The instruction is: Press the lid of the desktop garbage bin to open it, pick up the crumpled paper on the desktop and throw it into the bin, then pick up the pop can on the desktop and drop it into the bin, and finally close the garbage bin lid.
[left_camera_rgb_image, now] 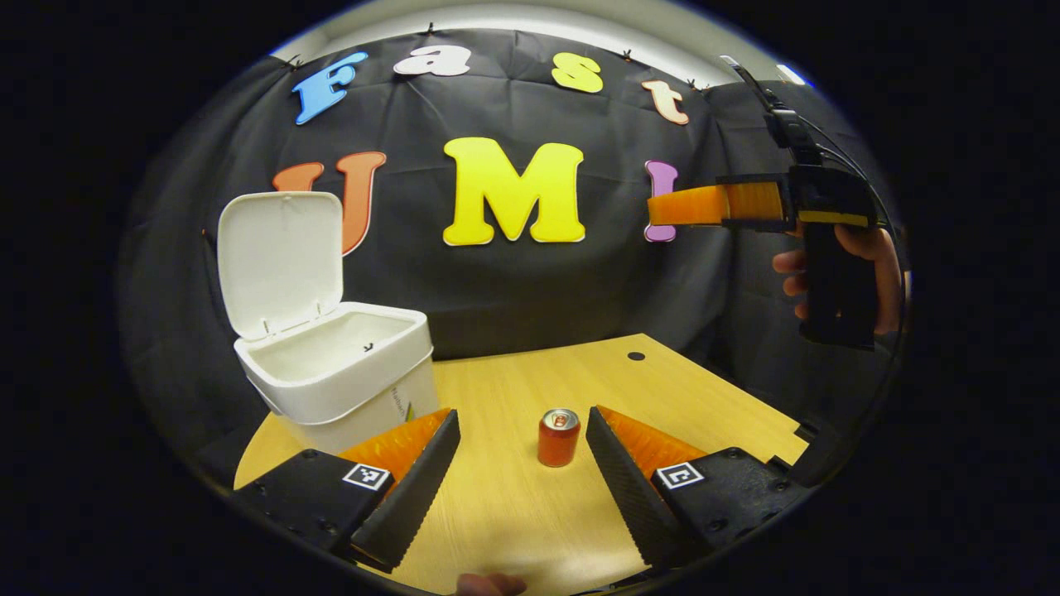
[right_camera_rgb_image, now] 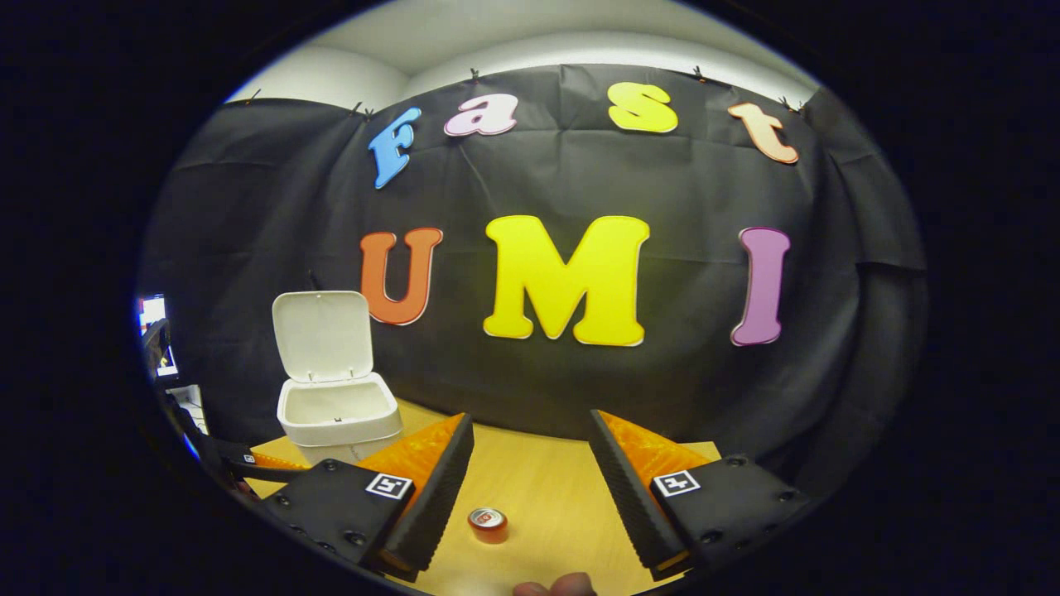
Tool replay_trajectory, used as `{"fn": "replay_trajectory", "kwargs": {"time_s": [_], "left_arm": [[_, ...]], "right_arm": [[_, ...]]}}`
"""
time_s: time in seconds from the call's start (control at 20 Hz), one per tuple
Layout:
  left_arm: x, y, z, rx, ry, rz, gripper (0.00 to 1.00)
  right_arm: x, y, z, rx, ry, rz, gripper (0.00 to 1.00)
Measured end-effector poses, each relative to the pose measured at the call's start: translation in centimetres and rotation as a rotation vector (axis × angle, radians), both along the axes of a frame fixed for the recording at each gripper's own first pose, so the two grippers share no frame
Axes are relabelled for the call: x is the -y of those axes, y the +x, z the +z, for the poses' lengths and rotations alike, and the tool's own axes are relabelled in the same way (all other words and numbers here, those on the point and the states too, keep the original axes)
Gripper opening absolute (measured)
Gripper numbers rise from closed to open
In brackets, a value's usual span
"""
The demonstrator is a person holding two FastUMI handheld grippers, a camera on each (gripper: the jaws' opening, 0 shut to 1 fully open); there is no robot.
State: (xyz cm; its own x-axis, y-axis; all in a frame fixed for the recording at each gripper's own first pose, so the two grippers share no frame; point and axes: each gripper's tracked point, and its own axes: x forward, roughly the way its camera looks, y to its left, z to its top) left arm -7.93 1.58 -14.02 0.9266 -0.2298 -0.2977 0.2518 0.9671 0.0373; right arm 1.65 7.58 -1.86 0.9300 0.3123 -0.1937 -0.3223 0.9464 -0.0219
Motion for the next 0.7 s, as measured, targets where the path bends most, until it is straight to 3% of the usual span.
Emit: {"fn": "replay_trajectory", "kwargs": {"time_s": [0.2, 0.45, 0.7], "left_arm": [[2.8, 0.4, -0.7, -0.013, 0.000, -0.066, 1.00], [4.1, 0.9, -2.8, -0.037, 0.032, -0.096, 1.00], [4.7, 1.5, -5.9, -0.075, 0.021, -0.106, 1.00]], "right_arm": [[5.4, -2.1, -0.8, 0.031, -0.021, -0.078, 0.95], [11.6, -4.1, -5.0, -0.070, -0.014, -0.270, 0.95], [14.2, -7.3, -7.3, -0.117, -0.070, -0.331, 0.95]]}}
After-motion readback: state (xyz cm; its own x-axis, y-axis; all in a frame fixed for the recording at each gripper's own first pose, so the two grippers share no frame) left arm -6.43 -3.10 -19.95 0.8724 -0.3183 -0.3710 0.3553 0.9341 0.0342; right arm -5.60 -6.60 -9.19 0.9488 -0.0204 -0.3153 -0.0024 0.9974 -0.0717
